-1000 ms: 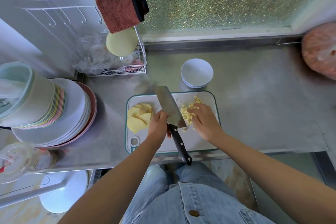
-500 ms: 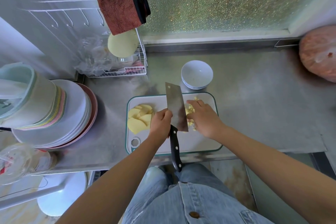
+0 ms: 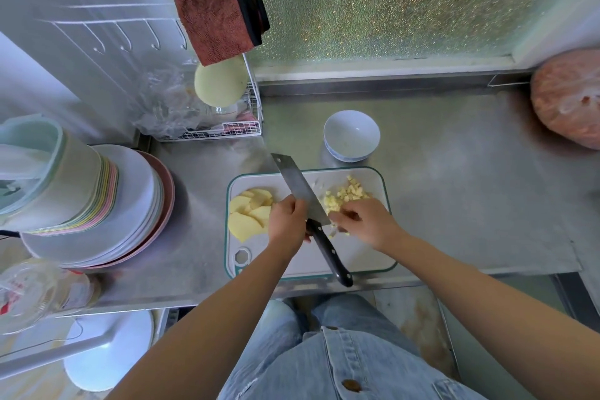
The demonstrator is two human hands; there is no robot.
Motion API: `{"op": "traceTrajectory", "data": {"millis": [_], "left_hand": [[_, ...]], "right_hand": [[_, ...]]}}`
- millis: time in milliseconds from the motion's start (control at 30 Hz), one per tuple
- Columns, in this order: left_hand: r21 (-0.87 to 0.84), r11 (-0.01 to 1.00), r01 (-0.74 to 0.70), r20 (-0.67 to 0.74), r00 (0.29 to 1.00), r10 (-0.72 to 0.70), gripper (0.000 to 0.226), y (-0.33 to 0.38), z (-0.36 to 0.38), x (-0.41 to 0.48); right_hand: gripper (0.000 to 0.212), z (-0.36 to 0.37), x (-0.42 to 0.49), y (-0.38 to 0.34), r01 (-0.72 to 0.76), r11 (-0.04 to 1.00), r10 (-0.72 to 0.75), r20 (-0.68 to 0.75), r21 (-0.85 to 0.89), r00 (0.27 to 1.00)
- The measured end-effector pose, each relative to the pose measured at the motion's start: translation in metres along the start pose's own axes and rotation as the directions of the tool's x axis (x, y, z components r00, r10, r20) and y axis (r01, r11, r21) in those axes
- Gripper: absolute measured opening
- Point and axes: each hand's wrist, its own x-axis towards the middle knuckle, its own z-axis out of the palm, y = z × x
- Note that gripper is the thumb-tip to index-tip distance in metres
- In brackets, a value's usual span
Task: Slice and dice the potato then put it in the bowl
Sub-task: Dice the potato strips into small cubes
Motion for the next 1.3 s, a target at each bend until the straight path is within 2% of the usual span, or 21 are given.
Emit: {"op": "traceTrajectory", "data": {"millis": [33,100,167,233,267,300,333,400,467,533,600,733,800,833,933,1000,1067,1100,1167,1233,1300], "left_hand": [[0.025,1.000,-0.009,-0.002,1.000,0.009,0.029,0.000,0.002,0.001],[0.096,0.995,-0.027,-0.015,0.999,0.028,0.024,0.001,0.006,0.002],[0.087,0.996,-0.029,0.007,1.000,0.029,0.023,0.000,0.008,0.005],[-0.006,1.000,-0.008,0.081,0.997,0.009,0.023,-0.002,0.007,0.004],[0.001,1.000,-0.009,0.091,0.996,0.009,0.023,-0.004,0.003,0.005],[0.070,0.997,-0.034,0.072,0.997,0.029,0.024,-0.008,-0.003,0.007],[0.187,0.980,-0.073,0.022,0.997,0.070,0.026,-0.013,-0.012,0.010],[0.417,0.905,-0.080,-0.136,0.979,0.149,0.024,-0.032,-0.035,0.018],[0.530,0.848,-0.017,-0.249,0.953,0.175,0.031,-0.054,-0.060,0.026],[0.620,0.784,0.042,-0.248,0.958,0.146,0.044,-0.072,-0.081,0.031],[0.683,0.729,0.038,-0.196,0.972,0.133,0.052,-0.084,-0.093,0.033],[0.729,0.684,-0.022,-0.187,0.955,0.229,0.048,-0.088,-0.099,0.034],[0.694,0.717,-0.064,-0.184,0.947,0.263,0.039,-0.089,-0.104,0.033],[0.622,0.779,-0.072,-0.190,0.952,0.239,0.034,-0.089,-0.107,0.033],[0.265,0.963,-0.048,-0.149,0.985,0.090,0.020,-0.087,-0.116,0.033],[0.036,0.999,-0.018,-0.079,0.997,0.020,0.017,-0.084,-0.115,0.032],[-0.046,0.998,0.039,-0.062,0.997,-0.042,0.018,-0.080,-0.106,0.033],[-0.017,0.997,0.077,-0.077,0.994,-0.078,0.018,-0.077,-0.101,0.035],[0.197,0.967,0.161,-0.148,0.980,-0.133,0.023,-0.074,-0.092,0.035],[0.478,0.866,0.147,-0.210,0.976,-0.050,0.029,-0.073,-0.087,0.035],[0.617,0.783,0.077,-0.202,0.977,0.063,0.035,-0.073,-0.083,0.035]], "right_hand": [[0.025,0.003,-0.003,-0.004,-0.056,0.996,0.051,0.082,0.067,0.995],[0.045,0.010,-0.008,-0.012,-0.121,0.986,0.092,0.237,0.111,0.967],[0.052,0.021,-0.007,-0.015,-0.107,0.985,0.064,0.288,0.135,0.956],[0.039,0.031,-0.005,-0.016,-0.129,0.983,0.101,0.202,0.129,0.974],[0.025,0.034,-0.002,-0.014,-0.148,0.982,0.132,0.132,0.121,0.982],[0.010,0.035,0.000,-0.012,-0.183,0.970,0.171,0.085,0.162,0.982],[0.005,0.036,0.001,-0.010,-0.213,0.946,0.202,0.070,0.243,0.977],[0.013,0.036,0.001,-0.008,-0.246,0.889,0.233,0.081,0.386,0.969],[0.018,0.036,-0.001,-0.009,-0.252,0.846,0.226,0.112,0.470,0.968],[0.020,0.040,-0.001,-0.009,-0.247,0.824,0.213,0.125,0.510,0.969],[0.019,0.047,-0.001,-0.009,-0.241,0.818,0.213,0.113,0.522,0.970],[0.023,0.056,-0.001,-0.008,-0.258,0.806,0.246,0.094,0.533,0.965],[0.023,0.057,-0.001,-0.007,-0.249,0.805,0.240,0.089,0.538,0.967],[0.023,0.057,-0.001,-0.007,-0.245,0.809,0.236,0.087,0.534,0.968],[0.025,0.055,-0.001,-0.007,-0.230,0.826,0.227,0.070,0.515,0.971],[0.024,0.054,-0.001,-0.007,-0.224,0.826,0.223,0.065,0.518,0.973],[0.023,0.053,-0.001,-0.006,-0.228,0.818,0.227,0.068,0.528,0.972],[0.023,0.053,-0.001,-0.006,-0.229,0.816,0.229,0.067,0.530,0.971],[0.023,0.053,-0.003,-0.005,-0.224,0.819,0.224,0.065,0.529,0.972],[0.023,0.053,-0.004,-0.004,-0.212,0.831,0.214,0.057,0.515,0.975],[0.025,0.054,-0.005,-0.003,-0.210,0.847,0.215,0.048,0.488,0.975]]}}
